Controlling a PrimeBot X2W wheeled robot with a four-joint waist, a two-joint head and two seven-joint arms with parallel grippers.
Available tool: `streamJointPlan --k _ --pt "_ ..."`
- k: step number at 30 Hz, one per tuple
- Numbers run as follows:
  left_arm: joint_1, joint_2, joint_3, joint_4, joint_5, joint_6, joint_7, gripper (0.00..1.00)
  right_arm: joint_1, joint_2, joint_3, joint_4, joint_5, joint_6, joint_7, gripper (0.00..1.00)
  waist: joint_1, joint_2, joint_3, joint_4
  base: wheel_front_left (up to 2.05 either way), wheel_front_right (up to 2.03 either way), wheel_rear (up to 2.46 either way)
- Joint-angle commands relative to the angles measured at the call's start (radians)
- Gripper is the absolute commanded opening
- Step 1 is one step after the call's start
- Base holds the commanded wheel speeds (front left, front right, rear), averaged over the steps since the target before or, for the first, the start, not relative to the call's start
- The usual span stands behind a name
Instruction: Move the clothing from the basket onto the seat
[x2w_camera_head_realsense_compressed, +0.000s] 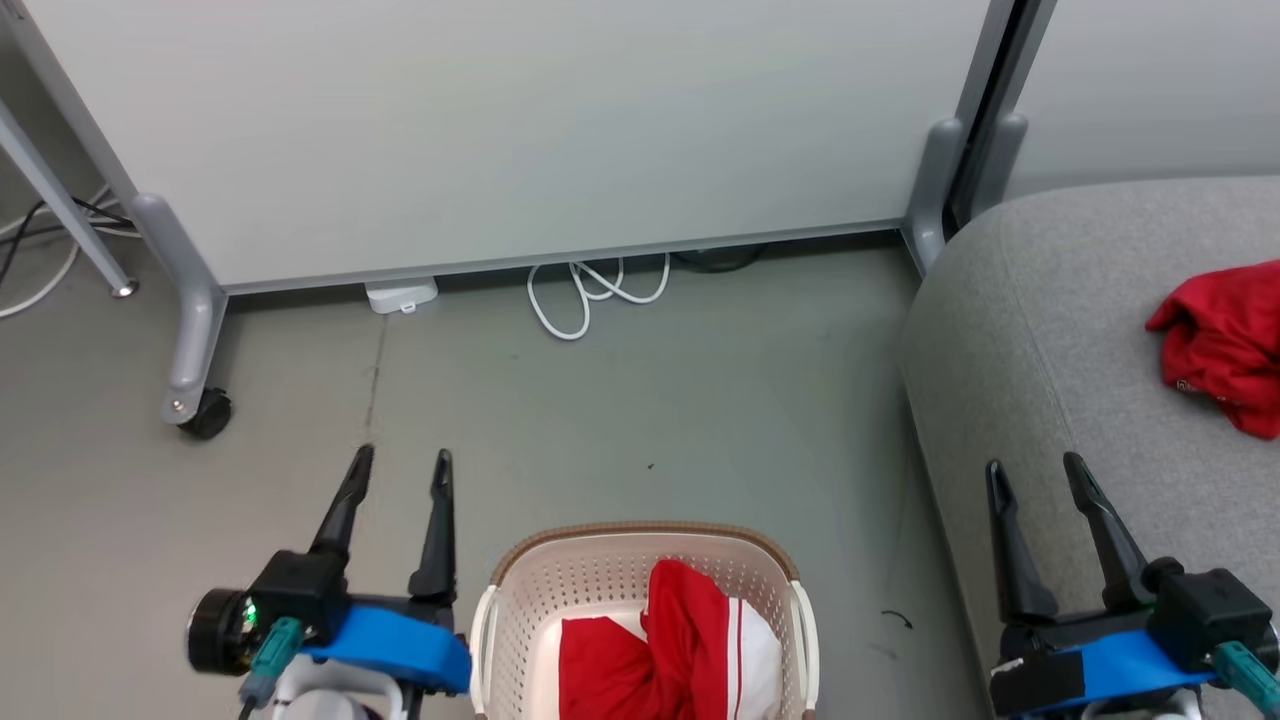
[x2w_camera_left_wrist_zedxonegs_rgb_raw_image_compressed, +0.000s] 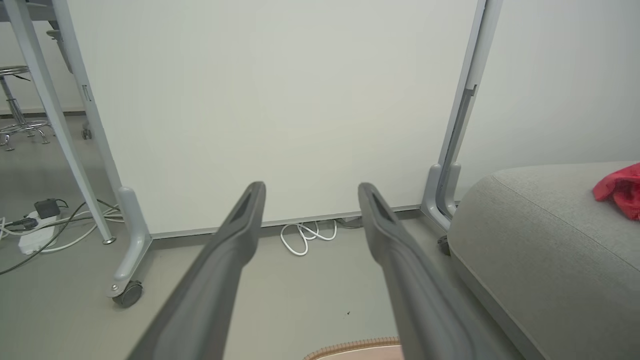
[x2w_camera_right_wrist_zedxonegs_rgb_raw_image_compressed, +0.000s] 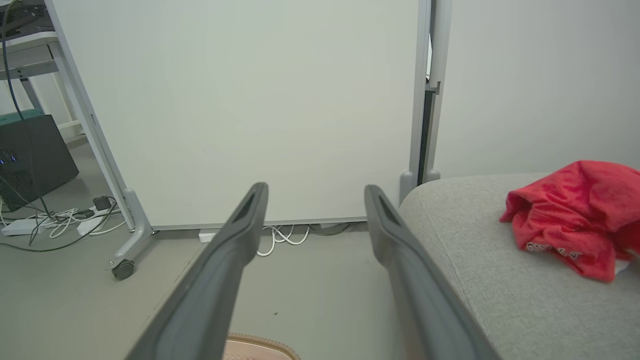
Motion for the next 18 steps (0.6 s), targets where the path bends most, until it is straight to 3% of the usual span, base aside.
streamJointPlan --k 1,11,18 --pt "-0.036 -0.001 -0.017 0.016 -0.002 -0.005 -0.003 1.0 -0.023 0.003 0.005 -0.007 0.001 0.0 -0.001 1.0 0.0 -0.0001 0.02 -0.011 0.0 0.0 0.0" --pt "-0.218 0.013 -0.186 0.183 -0.013 -0.009 -0.003 1.0 -0.119 -0.004 0.031 -0.034 -0.007 0.0 -0.001 1.0 0.0 -0.0001 0.161 -0.06 0.0 0.0 0.0" --pt "-0.404 0.031 -0.385 0.396 -0.067 -0.009 -0.002 1.0 -0.229 -0.007 0.057 -0.055 -0.007 0.0 -0.001 1.0 0.0 -0.0001 0.323 -0.11 0.0 0.0 0.0"
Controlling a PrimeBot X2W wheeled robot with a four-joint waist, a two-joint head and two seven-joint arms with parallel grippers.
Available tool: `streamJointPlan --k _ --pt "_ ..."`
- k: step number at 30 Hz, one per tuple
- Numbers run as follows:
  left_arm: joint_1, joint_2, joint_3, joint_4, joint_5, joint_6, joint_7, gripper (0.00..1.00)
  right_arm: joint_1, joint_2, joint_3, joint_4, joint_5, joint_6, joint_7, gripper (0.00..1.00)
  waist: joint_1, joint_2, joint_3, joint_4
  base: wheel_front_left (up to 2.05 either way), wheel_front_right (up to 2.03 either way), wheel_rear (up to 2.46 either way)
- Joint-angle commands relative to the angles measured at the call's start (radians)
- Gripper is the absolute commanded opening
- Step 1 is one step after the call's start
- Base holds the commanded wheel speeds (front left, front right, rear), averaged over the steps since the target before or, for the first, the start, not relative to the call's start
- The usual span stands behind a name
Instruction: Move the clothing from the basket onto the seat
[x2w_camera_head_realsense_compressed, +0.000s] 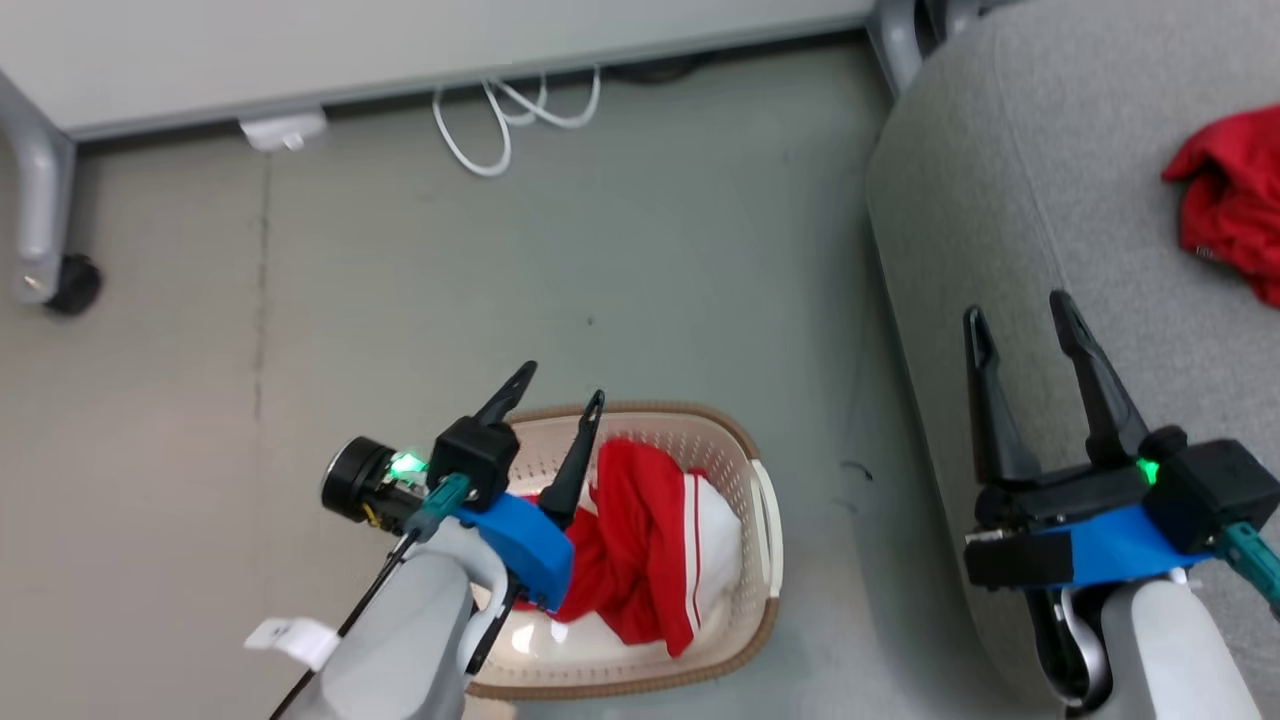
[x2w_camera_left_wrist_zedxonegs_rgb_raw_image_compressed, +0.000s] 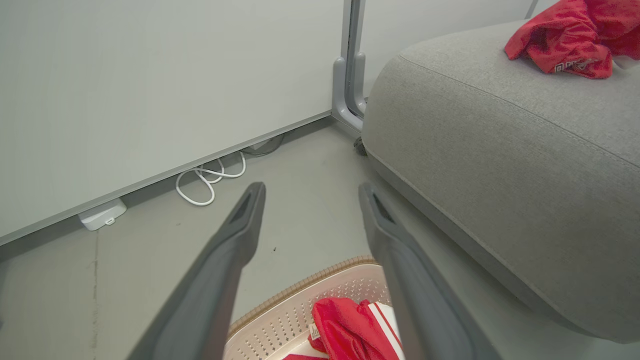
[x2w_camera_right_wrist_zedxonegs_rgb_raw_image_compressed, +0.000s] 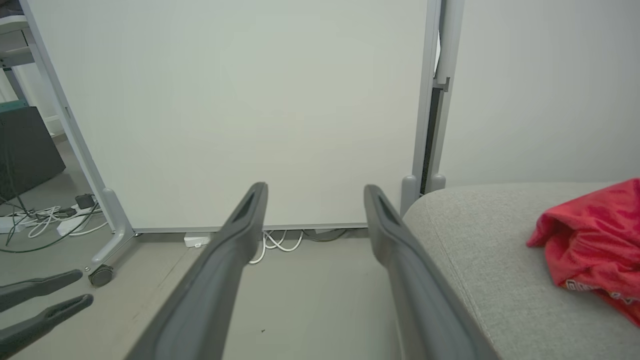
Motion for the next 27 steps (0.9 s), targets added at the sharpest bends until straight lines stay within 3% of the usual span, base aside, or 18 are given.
streamJointPlan --k 1,16,27 --pt "-0.049 0.005 -0.036 0.048 -0.018 0.0 -0.003 1.0 -0.034 -0.003 0.007 -0.01 -0.001 0.0 -0.001 1.0 -0.0003 0.0 0.091 -0.042 0.0 0.0 0.0" --pt "-0.289 -0.007 -0.265 0.374 -0.177 -0.001 0.022 1.0 -0.163 0.001 0.033 -0.069 -0.012 0.0 -0.001 1.0 -0.0003 0.0 0.343 -0.107 0.0 0.0 0.0" --pt "-0.398 0.014 -0.372 0.465 -0.374 -0.001 0.137 1.0 -0.217 0.005 0.037 -0.107 -0.007 0.0 -0.001 1.0 -0.0003 0.0 0.494 -0.135 0.0 0.0 0.0"
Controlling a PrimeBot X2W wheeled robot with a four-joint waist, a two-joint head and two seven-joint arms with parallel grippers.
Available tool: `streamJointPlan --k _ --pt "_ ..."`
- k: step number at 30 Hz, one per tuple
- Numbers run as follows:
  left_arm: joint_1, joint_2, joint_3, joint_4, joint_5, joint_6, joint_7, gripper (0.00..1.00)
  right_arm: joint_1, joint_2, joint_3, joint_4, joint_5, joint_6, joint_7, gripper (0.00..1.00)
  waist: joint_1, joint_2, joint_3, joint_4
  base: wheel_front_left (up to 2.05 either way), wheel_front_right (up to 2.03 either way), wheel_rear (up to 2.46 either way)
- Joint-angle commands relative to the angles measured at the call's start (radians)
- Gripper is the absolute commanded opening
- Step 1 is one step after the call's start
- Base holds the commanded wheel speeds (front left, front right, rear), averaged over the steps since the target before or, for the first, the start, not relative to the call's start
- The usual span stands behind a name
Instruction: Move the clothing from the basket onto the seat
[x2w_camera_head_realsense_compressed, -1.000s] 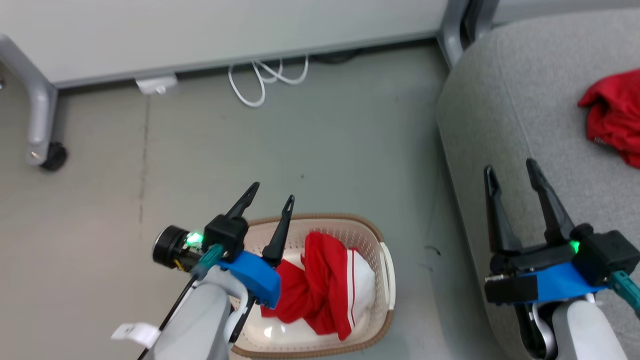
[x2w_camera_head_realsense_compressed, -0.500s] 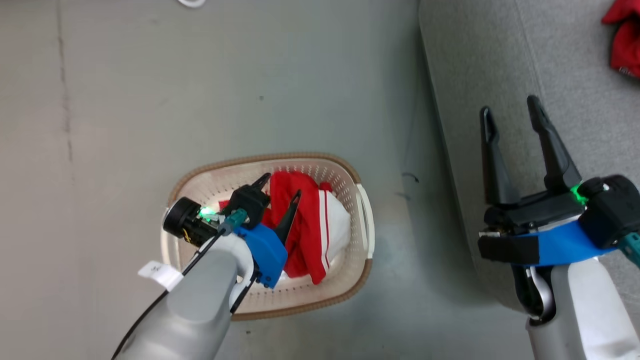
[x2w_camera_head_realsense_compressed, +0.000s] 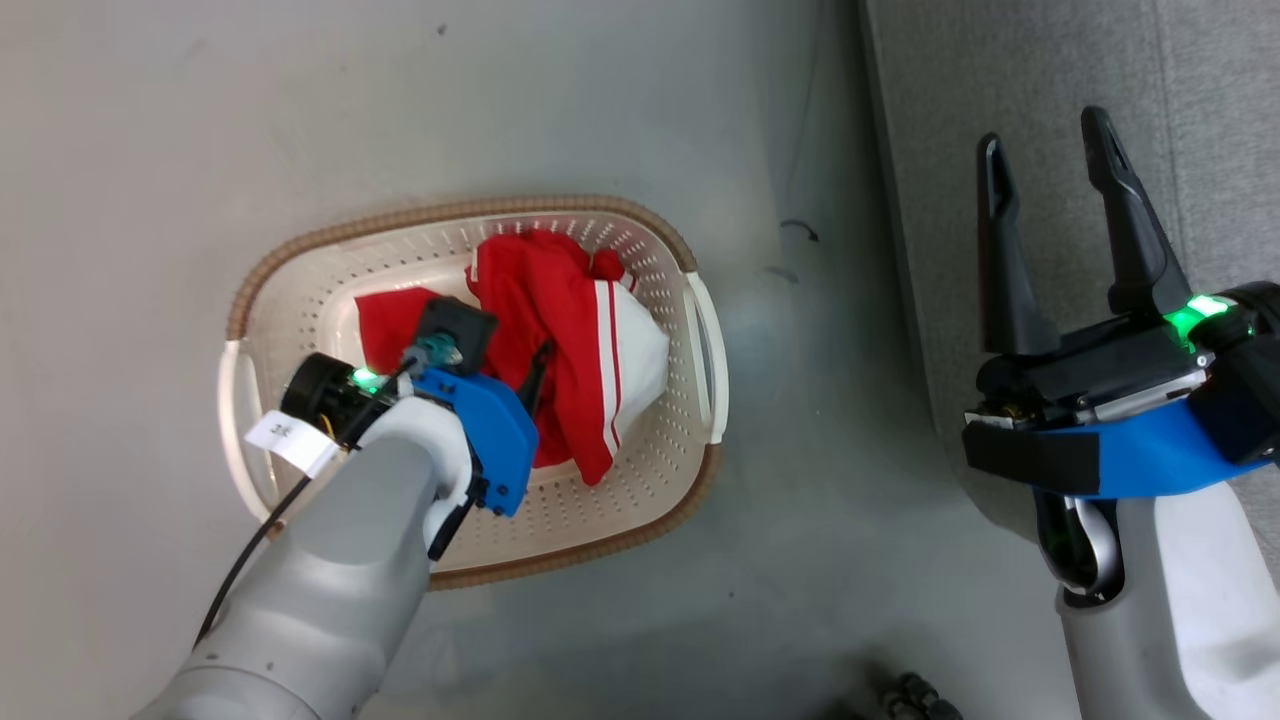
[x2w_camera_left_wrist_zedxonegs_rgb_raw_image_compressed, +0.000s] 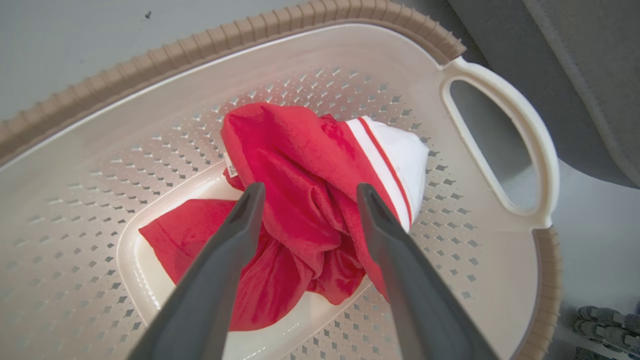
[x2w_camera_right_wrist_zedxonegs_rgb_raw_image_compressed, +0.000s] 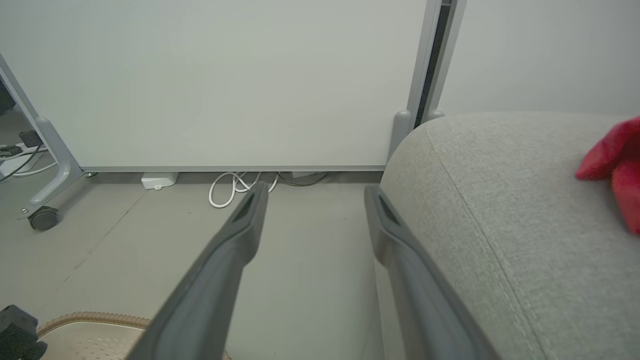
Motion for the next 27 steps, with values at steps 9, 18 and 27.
streamJointPlan --k 9,18,27 --pt "-0.072 0.036 -0.015 0.031 -0.144 -0.001 0.058 1.0 -0.04 0.005 -0.002 -0.028 0.012 0.0 -0.001 1.0 -0.0002 0.0 0.123 -0.025 0.0 0.0 0.0" --pt "-0.131 0.06 -0.051 0.045 -0.22 -0.001 0.102 1.0 -0.06 0.005 0.006 -0.046 0.027 0.0 -0.001 1.0 -0.0002 0.0 0.208 -0.035 0.0 0.0 0.0" --pt "-0.174 0.071 -0.112 -0.013 -0.305 -0.001 0.135 1.0 -0.059 0.005 0.012 -0.042 0.044 0.0 -0.001 1.0 -0.0002 0.0 0.266 -0.05 0.0 0.0 0.0"
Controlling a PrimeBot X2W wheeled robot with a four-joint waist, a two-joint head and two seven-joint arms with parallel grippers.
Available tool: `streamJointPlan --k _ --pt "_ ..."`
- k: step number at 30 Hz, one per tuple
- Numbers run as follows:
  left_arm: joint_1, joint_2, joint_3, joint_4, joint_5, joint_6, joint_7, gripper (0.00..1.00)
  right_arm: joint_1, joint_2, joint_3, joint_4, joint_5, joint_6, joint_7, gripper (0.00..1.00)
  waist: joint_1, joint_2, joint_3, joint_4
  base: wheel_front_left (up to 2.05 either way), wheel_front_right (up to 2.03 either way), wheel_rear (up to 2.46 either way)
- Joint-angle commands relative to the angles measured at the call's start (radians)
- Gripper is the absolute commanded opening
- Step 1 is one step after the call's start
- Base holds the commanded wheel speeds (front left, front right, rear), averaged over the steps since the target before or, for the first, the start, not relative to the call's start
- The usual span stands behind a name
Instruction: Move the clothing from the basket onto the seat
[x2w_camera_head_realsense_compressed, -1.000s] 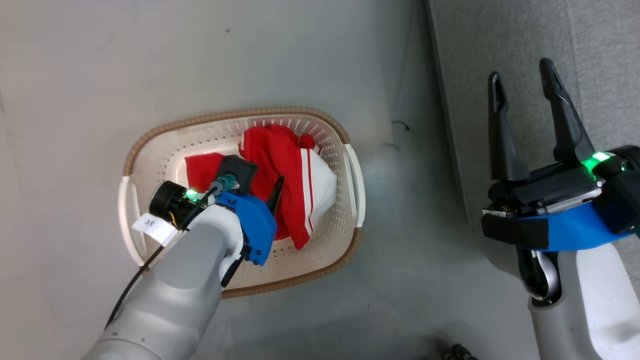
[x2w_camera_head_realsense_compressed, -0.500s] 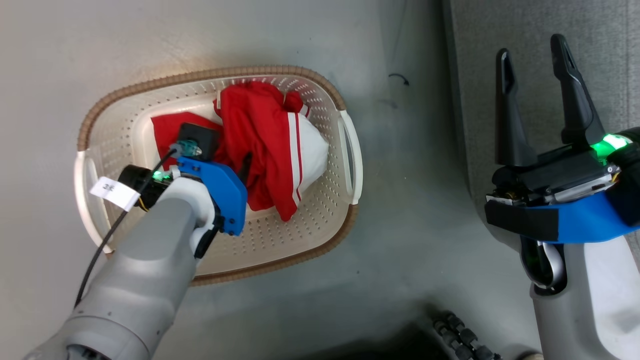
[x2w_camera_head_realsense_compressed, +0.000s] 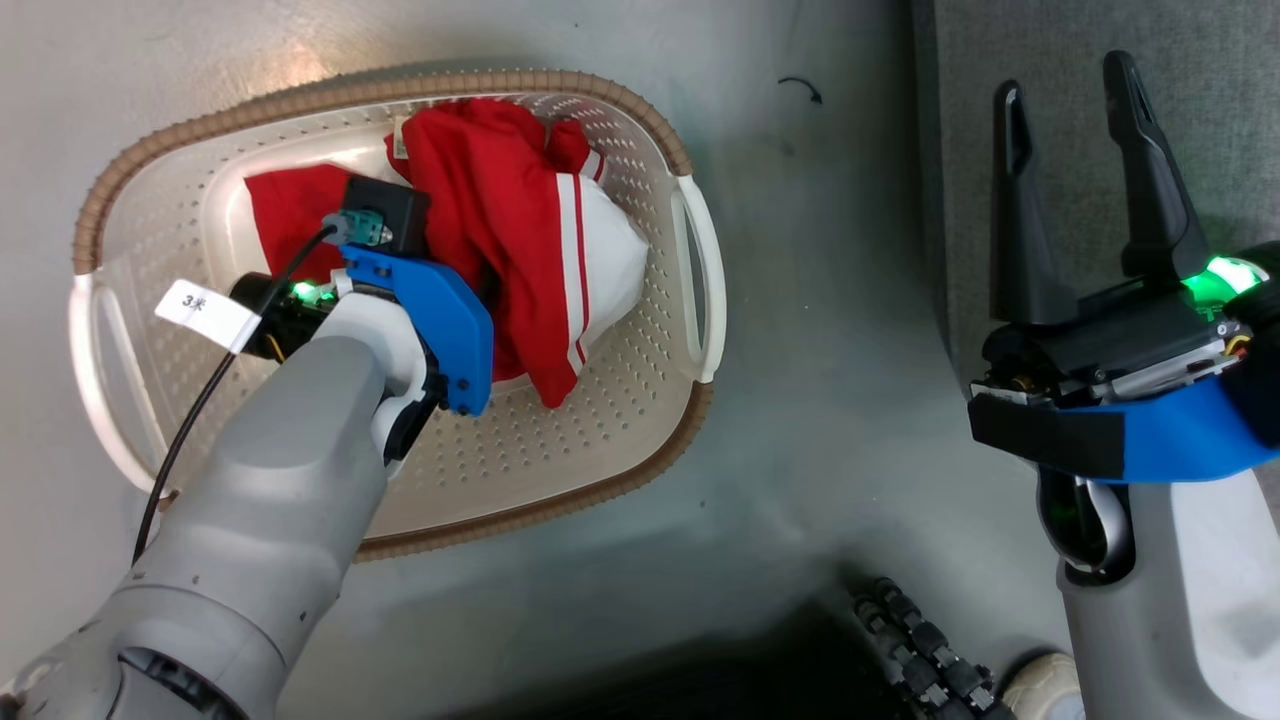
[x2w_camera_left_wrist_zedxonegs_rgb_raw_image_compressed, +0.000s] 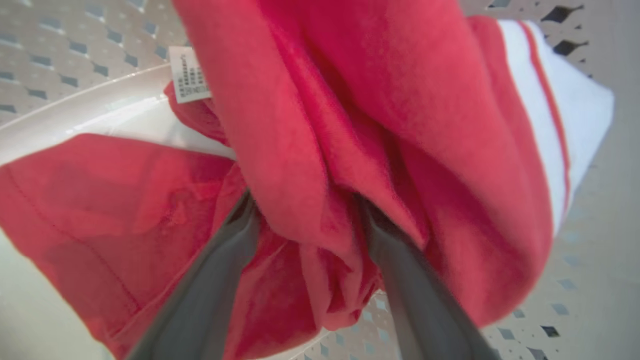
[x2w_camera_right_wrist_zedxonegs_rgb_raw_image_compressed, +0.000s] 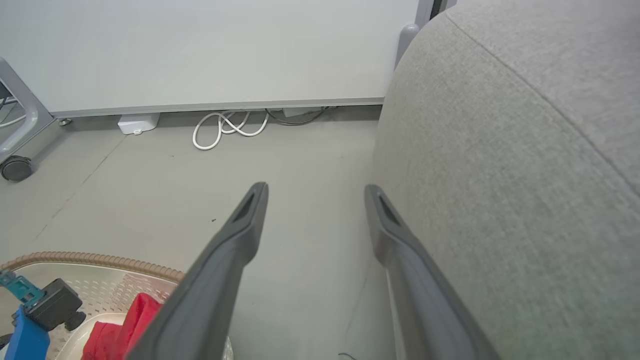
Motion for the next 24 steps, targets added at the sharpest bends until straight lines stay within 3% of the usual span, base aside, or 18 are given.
streamJointPlan --k 1,5,6,7,8,17,24 --pt "-0.023 0.007 -0.013 0.0 -0.007 -0.001 -0.005 1.0 -0.013 0.002 0.003 -0.004 0.005 0.0 -0.001 1.0 -0.0001 0.0001 0.012 -0.005 0.0 0.0 0.0" --pt "-0.037 0.004 -0.041 0.014 -0.024 -0.001 -0.011 1.0 -0.011 0.002 0.005 -0.007 0.01 0.0 -0.001 1.0 -0.0001 0.0001 0.025 -0.01 0.0 0.0 0.0" --pt "-0.04 0.006 -0.053 0.02 -0.022 -0.001 -0.014 0.78 -0.011 0.002 0.005 -0.007 0.011 0.0 -0.001 1.0 -0.0001 0.0001 0.027 -0.011 0.0 0.0 0.0" --pt "-0.045 0.007 -0.062 0.027 -0.018 -0.001 -0.022 0.25 -0.01 0.002 0.005 -0.007 0.011 0.0 -0.001 1.0 -0.0001 0.0001 0.029 -0.011 0.0 0.0 0.0" --pt "-0.049 0.006 -0.069 0.034 -0.017 -0.001 -0.028 0.0 -0.01 0.002 0.005 -0.007 0.012 0.0 -0.001 1.0 -0.0001 0.0001 0.03 -0.012 0.0 0.0 0.0" --pt "-0.045 -0.014 -0.092 0.043 -0.072 -0.001 -0.096 0.0 -0.02 0.002 -0.006 0.004 -0.002 0.0 -0.001 1.0 -0.0001 0.0001 0.0 0.012 0.0 0.0 0.0" --pt "0.005 -0.02 -0.099 0.021 -0.132 -0.001 -0.188 0.0 -0.009 0.002 -0.016 0.026 -0.016 0.0 -0.001 1.0 -0.0001 0.0001 -0.094 0.052 0.0 0.0 0.0"
